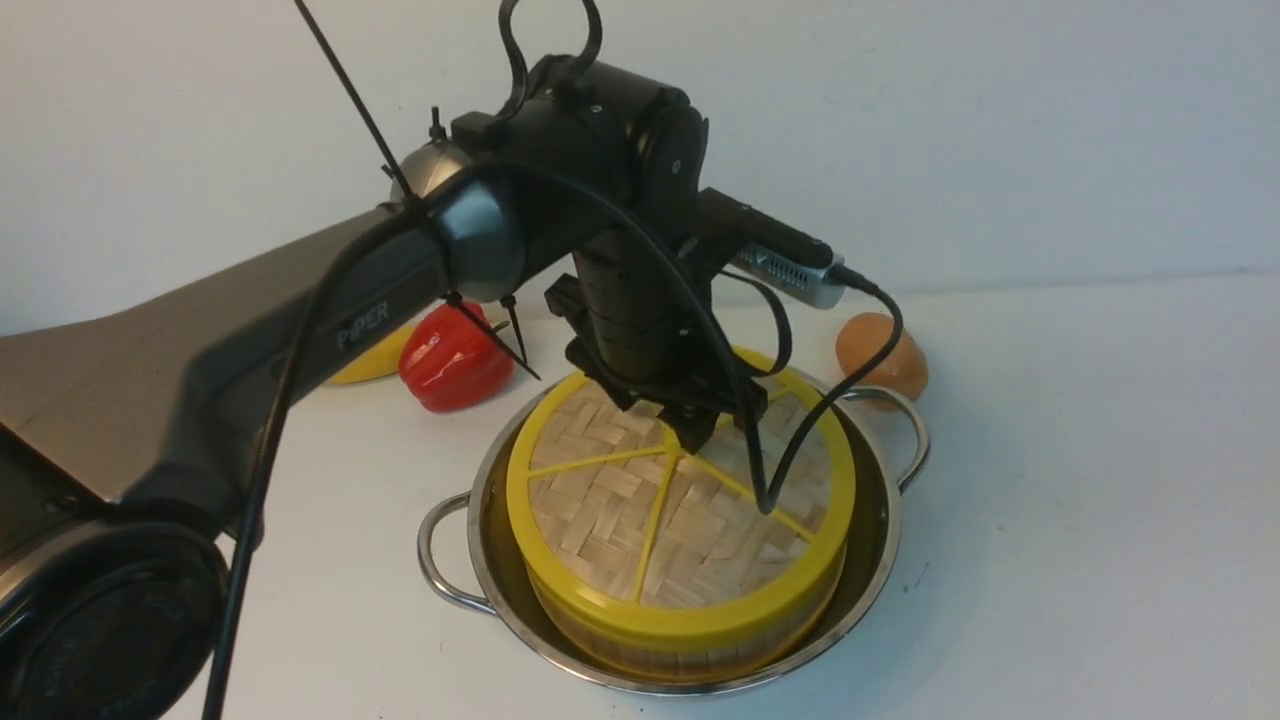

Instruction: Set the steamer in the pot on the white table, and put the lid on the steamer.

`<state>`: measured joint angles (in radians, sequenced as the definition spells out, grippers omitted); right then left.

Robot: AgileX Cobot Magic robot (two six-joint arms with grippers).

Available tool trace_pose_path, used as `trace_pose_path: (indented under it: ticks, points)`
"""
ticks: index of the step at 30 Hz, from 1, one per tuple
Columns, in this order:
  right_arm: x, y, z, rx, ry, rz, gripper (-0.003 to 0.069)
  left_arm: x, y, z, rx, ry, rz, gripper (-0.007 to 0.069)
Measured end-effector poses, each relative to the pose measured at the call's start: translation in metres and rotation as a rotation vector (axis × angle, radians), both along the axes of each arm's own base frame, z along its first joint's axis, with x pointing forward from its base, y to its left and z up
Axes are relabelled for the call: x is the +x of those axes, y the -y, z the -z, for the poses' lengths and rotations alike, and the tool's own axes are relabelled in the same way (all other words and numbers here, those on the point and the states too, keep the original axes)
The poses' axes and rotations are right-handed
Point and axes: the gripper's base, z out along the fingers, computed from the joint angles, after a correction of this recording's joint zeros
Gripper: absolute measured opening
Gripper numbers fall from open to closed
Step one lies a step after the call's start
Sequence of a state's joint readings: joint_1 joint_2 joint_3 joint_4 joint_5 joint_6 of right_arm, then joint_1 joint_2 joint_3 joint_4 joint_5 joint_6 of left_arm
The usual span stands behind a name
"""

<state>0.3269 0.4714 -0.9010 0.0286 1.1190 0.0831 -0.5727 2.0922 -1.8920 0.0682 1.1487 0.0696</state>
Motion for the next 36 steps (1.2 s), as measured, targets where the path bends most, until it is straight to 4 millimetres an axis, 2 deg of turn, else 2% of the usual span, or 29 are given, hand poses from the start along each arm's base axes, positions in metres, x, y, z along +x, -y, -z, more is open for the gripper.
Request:
trace_pose_path:
  ticks: [1, 4, 5, 6, 7, 8, 9, 10, 11, 13, 14, 16, 17, 19, 22, 25, 27, 28, 30, 32, 36]
  points:
    - [0.000, 0.000, 0.000, -0.001, -0.002, 0.000, 0.0070, -0.001, -0.001, -0.003, -0.001, 0.006, -0.001, 0.0491]
    - [0.000, 0.000, 0.000, -0.002, -0.005, 0.000, 0.0071, -0.009, -0.008, -0.035, -0.033, 0.077, 0.010, 0.0510]
    - [0.000, 0.000, 0.000, -0.002, -0.005, 0.000, 0.0071, -0.011, -0.009, -0.041, -0.038, 0.089, 0.011, 0.0506]
    - [0.000, 0.000, 0.000, -0.002, -0.005, 0.000, 0.0072, -0.019, -0.015, -0.064, -0.058, 0.140, 0.016, 0.0475]
    - [0.000, 0.000, 0.000, -0.004, -0.004, 0.001, 0.0073, -0.021, -0.017, -0.071, -0.065, 0.156, 0.016, 0.0461]
    - [0.000, 0.001, 0.001, -0.011, -0.003, 0.005, 0.0074, -0.035, -0.028, -0.104, -0.090, 0.235, 0.017, 0.0372]
    - [0.000, 0.001, 0.001, -0.014, -0.002, 0.007, 0.0074, -0.040, -0.032, -0.116, -0.094, 0.264, 0.016, 0.0334]
    - [0.000, 0.002, 0.001, -0.026, 0.002, 0.014, 0.0075, -0.056, -0.044, -0.144, -0.111, 0.331, 0.014, 0.0232]
    - [0.000, 0.002, 0.001, -0.026, 0.002, 0.014, 0.0075, -0.056, -0.044, -0.144, -0.110, 0.330, 0.014, 0.0216]
    - [0.001, 0.004, 0.000, -0.046, 0.009, 0.027, 0.0077, -0.086, -0.067, -0.183, -0.127, 0.422, 0.007, 0.0053]
    - [0.001, 0.005, 0.000, -0.056, 0.012, 0.032, 0.0077, -0.098, -0.077, -0.194, -0.135, 0.449, 0.000, 0.0015]
    - [0.002, 0.006, 0.001, -0.067, 0.016, 0.039, 0.0077, -0.111, -0.087, -0.202, -0.144, 0.471, -0.007, -0.0003]
    - [0.003, 0.007, 0.002, -0.081, 0.026, 0.048, 0.0078, -0.131, -0.104, -0.210, -0.156, 0.506, -0.016, -0.0018]
    - [0.007, 0.008, 0.005, -0.101, 0.069, 0.061, 0.0078, -0.158, -0.125, -0.210, -0.183, 0.566, -0.020, -0.0023]
    - [0.012, 0.008, 0.014, -0.111, 0.155, 0.065, 0.0080, -0.186, -0.145, -0.191, -0.214, 0.635, -0.019, -0.0023]
    - [0.015, 0.007, 0.031, -0.116, 0.274, 0.057, 0.0080, -0.213, -0.165, -0.153, -0.229, 0.681, -0.022, -0.0023]
    - [0.017, 0.006, 0.049, -0.121, 0.338, 0.044, 0.0080, -0.236, -0.182, -0.128, -0.246, 0.732, -0.040, -0.0023]
    - [0.018, 0.005, 0.060, -0.123, 0.345, 0.037, 0.0080, -0.247, -0.189, -0.108, -0.252, 0.753, -0.053, -0.0021]
    - [0.020, 0.003, 0.068, -0.116, 0.359, 0.030, 0.0080, -0.259, -0.198, -0.095, -0.271, 0.788, -0.077, -0.0020]
    - [0.022, 0.002, 0.076, -0.105, 0.358, 0.027, 0.0081, -0.276, -0.208, -0.082, -0.308, 0.855, -0.113, -0.0011]
    - [0.023, 0.001, 0.074, -0.094, 0.385, 0.025, 0.0090, -0.298, -0.218, -0.081, -0.367, 0.970, -0.148, 0.0000]
